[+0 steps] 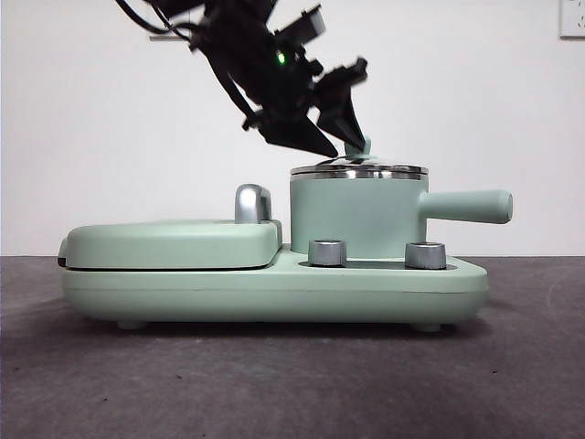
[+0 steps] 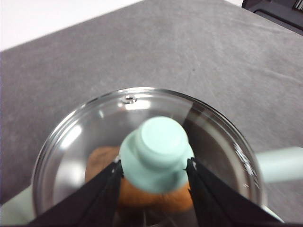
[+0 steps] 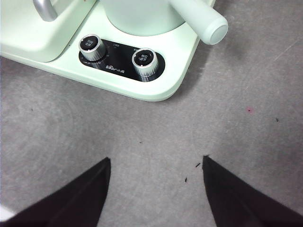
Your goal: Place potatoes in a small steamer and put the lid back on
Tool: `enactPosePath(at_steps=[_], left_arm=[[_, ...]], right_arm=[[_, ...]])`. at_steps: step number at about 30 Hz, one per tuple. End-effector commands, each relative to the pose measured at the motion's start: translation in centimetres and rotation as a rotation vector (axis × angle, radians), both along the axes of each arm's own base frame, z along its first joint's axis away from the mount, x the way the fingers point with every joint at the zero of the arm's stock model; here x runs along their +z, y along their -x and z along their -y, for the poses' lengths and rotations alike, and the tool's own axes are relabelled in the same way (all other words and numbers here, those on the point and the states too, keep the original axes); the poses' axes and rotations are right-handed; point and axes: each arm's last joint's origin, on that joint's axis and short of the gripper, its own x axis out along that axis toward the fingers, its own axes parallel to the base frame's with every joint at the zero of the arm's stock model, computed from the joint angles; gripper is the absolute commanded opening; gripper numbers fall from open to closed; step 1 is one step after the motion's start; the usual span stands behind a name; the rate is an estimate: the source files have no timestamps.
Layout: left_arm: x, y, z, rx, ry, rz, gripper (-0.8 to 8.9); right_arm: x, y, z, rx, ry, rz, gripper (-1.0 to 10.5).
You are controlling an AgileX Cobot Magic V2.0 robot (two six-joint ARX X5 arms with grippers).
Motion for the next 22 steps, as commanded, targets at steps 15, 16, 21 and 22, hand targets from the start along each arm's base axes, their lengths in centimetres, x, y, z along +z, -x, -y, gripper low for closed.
enactPosePath(at_steps=[15,16,21,22], left_arm=[[4.3,6.2,-6.5,0.017,0.037,-0.217,2.22],[4.0,6.8,-6.9,0.021,0.037,-0.221,2.22],[1.6,10.7,-9.5,0.055,0.058,-0.254,2.22],[1.2,11.5,-10.1,0.071,0.063,-0.257,2.22]], right_arm=[[0.0,-1.4,-0.7,0.066,0.037,0.019,3.8],[0.0,-1.8,-0.9,0.082,0.032,0.020,3.8],[-0.2,-4.2,-2.2,0.146,-0.027,0.028,3.8],[-0.3,-4.7,-2.4,0.155,-0.034,0.029,3.8]])
